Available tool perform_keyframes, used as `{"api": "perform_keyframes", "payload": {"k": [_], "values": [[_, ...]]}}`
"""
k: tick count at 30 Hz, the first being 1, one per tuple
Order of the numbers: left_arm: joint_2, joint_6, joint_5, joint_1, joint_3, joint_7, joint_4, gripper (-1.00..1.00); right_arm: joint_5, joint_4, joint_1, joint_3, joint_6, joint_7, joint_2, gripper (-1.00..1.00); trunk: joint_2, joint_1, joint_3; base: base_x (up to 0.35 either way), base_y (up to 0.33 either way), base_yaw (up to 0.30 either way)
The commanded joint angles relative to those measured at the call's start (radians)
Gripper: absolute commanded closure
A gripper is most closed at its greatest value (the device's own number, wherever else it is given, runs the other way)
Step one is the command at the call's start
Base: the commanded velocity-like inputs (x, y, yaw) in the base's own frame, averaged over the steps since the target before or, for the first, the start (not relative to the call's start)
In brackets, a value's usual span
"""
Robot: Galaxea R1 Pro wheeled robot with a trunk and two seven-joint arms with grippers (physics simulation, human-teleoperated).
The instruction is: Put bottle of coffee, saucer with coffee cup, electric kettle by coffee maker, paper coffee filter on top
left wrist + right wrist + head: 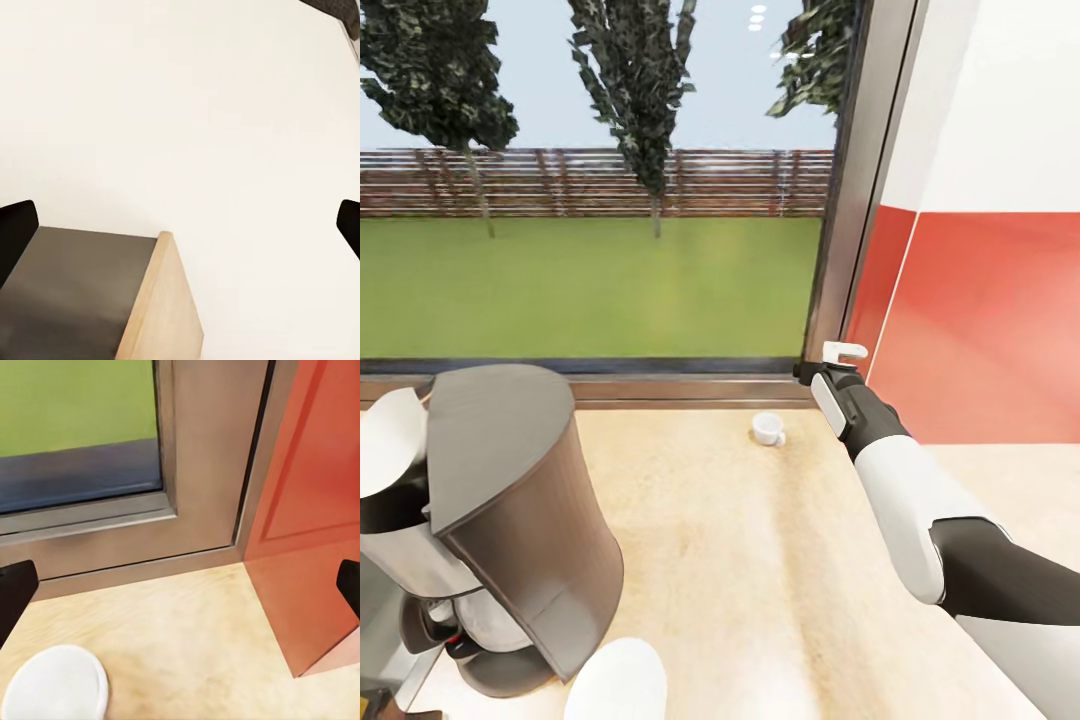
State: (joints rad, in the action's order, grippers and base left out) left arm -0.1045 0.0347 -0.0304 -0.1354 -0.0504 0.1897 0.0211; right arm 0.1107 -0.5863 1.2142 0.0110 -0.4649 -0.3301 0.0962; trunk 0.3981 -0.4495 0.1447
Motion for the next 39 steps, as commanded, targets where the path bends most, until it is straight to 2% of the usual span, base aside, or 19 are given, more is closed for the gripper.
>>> {"api": "perform_keyframes", "payload": {"k": [1,9,39], "values": [[0.0,0.004,-0.003,-0.003,-0.005,0.004,0.002,-1.0,0.01,-0.001,0.001,0.001,-0.003,-0.007,0.0,-1.0,0.002,-0.001,0.003,0.0,0.0,0.0],[0.0,0.004,-0.003,-0.018,-0.004,0.003,0.001,-1.0,0.009,-0.001,0.0,0.001,-0.003,-0.007,0.0,-1.0,0.002,-0.001,0.016,0.0,0.0,0.0],[0.003,0.005,-0.002,-0.02,-0.002,0.001,-0.001,-1.0,0.01,-0.001,0.0,0.001,-0.003,-0.007,-0.001,-1.0,0.002,-0.001,0.064,0.0,0.0,0.0]]}}
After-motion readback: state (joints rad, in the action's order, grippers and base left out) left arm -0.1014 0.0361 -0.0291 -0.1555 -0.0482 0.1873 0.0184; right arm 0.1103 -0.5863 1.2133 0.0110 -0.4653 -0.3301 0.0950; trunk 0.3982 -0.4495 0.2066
